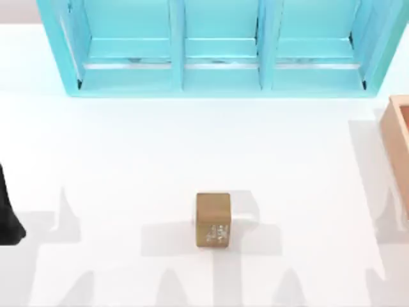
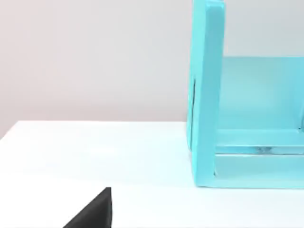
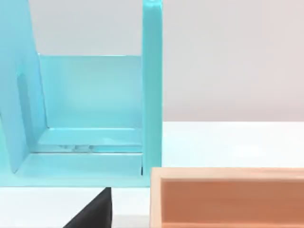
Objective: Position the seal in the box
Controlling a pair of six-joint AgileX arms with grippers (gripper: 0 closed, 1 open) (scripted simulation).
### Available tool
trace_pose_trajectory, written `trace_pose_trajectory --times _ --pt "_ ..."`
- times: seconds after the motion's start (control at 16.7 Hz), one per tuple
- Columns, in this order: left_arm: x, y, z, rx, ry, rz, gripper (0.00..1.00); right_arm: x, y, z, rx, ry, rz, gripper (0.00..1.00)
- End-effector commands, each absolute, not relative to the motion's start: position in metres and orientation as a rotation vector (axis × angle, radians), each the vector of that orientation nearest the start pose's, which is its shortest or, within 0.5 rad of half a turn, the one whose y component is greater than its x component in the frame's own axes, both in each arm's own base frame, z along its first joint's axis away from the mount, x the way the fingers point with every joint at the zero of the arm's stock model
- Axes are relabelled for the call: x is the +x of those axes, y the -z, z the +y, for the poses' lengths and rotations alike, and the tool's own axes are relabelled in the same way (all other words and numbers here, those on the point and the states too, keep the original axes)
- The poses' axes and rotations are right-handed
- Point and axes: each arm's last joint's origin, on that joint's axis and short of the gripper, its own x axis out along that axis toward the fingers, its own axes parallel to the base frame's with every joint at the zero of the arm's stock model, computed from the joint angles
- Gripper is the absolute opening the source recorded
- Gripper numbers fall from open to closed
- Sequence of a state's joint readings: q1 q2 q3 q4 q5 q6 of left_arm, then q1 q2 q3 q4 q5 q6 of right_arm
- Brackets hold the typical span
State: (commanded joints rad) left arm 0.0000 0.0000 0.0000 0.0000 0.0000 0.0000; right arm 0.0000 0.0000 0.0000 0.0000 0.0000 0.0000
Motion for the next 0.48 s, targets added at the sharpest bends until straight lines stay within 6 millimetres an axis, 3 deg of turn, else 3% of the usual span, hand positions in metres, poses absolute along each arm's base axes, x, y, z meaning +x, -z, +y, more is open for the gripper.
trace_pose_trajectory --times 0.24,0.48 --pt "0.106 -0.16 -0.001 0.0 0.0 0.0 1.0 0.106 -0.166 0.002 0.021 -0.028 0.023 1.0" --pt "0.106 -0.16 -0.001 0.0 0.0 0.0 1.0 0.109 -0.202 0.018 0.123 -0.157 0.162 1.0"
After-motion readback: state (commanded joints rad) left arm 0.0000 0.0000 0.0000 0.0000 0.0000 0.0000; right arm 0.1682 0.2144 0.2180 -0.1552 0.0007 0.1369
